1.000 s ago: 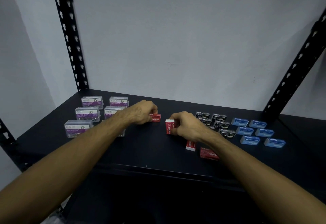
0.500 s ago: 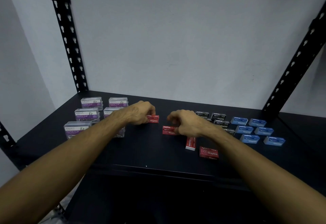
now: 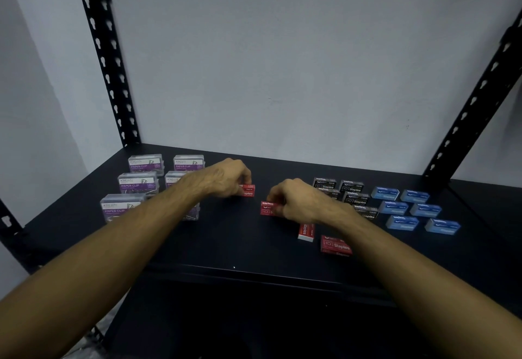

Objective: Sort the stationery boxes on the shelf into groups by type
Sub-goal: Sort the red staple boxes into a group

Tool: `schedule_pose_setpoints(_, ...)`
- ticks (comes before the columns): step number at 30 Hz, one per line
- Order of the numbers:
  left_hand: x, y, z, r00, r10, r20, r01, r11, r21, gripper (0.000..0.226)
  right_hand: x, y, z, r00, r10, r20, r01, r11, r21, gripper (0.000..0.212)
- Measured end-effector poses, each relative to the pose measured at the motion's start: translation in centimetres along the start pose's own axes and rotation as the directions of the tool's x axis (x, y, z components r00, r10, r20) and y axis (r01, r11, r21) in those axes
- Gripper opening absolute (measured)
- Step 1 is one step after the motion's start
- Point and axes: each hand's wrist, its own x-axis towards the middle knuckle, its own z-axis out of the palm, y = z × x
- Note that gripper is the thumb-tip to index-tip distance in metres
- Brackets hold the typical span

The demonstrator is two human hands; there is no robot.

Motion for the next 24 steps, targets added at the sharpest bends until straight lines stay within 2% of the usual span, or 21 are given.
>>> schedule_pose_setpoints(5, 0.2, -0.1, -0.5, 1.000, 0.004, 0.012, -0.004, 1.000, 0.015, 0.020, 0.6, 0.4, -0.2, 1.000, -0.012, -0.010, 0.012, 0.999, 0.032, 0.013)
schedule_pose_setpoints(13, 2.3, -0.5, -1.8, 0.998, 0.027, -0.049, -0.024, 0.998, 0.058, 0.024, 3.5, 2.3, -1.7, 0.988, 0.069, -0.142, -0.072, 0.997, -0.017, 0.020)
schedule_pose_setpoints(24, 4.1, -1.0, -0.8, 0.999, -0.005, -0.048, 0.007, 0.998, 0.058, 0.027, 6.8, 3.6, -0.4, 0.985, 0.116, -0.126, -0.123, 0.991, -0.050, 0.020)
